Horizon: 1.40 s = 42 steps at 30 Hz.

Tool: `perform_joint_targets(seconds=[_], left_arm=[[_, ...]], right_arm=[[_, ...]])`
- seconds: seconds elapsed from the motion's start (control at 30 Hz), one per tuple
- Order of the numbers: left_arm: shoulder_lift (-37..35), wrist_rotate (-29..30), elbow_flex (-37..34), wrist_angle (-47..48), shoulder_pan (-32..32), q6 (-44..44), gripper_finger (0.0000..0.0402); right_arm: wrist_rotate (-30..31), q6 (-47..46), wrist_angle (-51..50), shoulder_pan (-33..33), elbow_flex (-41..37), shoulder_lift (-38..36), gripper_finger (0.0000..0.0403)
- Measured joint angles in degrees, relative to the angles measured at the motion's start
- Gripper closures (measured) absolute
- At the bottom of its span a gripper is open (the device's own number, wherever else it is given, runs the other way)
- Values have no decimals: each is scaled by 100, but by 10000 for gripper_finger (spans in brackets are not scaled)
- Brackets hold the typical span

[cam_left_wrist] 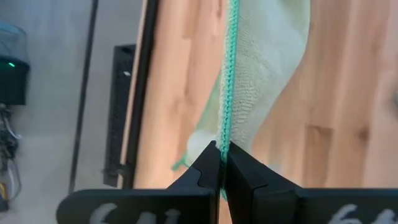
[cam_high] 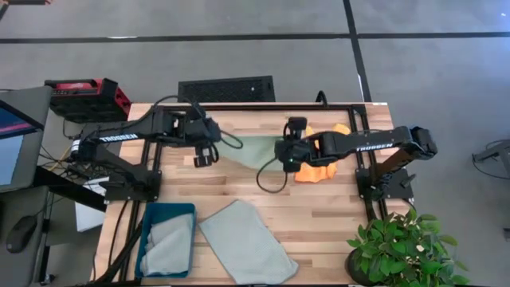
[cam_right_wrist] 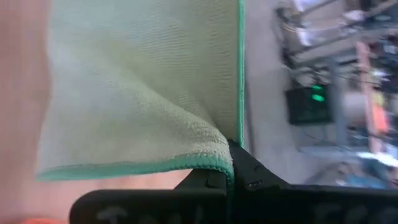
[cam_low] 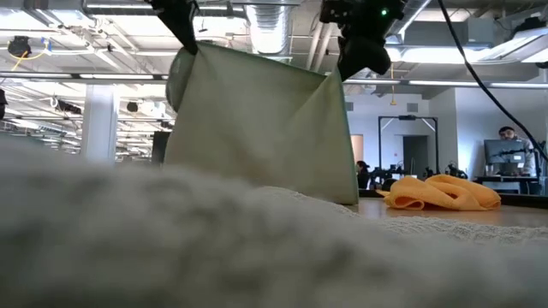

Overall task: Fold microfiber towels
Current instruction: Fold the green microfiber towel

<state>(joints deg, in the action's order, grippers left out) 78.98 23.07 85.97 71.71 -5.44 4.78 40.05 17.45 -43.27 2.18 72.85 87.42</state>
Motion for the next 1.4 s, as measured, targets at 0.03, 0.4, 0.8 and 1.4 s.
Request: perform_joint_targets(seconds=[0.03, 0.4, 0.8, 1.4], left_arm=[[0, 0, -25, 46, 85, -140, 401], [2, -133, -1306, -64, 946, -1332, 401], [-1, -790, -2301, -866, 2058, -2642, 401], [51, -2038, -2631, -1856, 3310, -3922, 401]], right_arm=[[-137, -96, -19, 60, -8, 0, 397], [-778, -698, -61, 680, -8, 0, 397], [-1554, -1204, 15, 1150, -13, 454, 397], [-2170, -1902, 233, 1896, 7, 1272, 397]])
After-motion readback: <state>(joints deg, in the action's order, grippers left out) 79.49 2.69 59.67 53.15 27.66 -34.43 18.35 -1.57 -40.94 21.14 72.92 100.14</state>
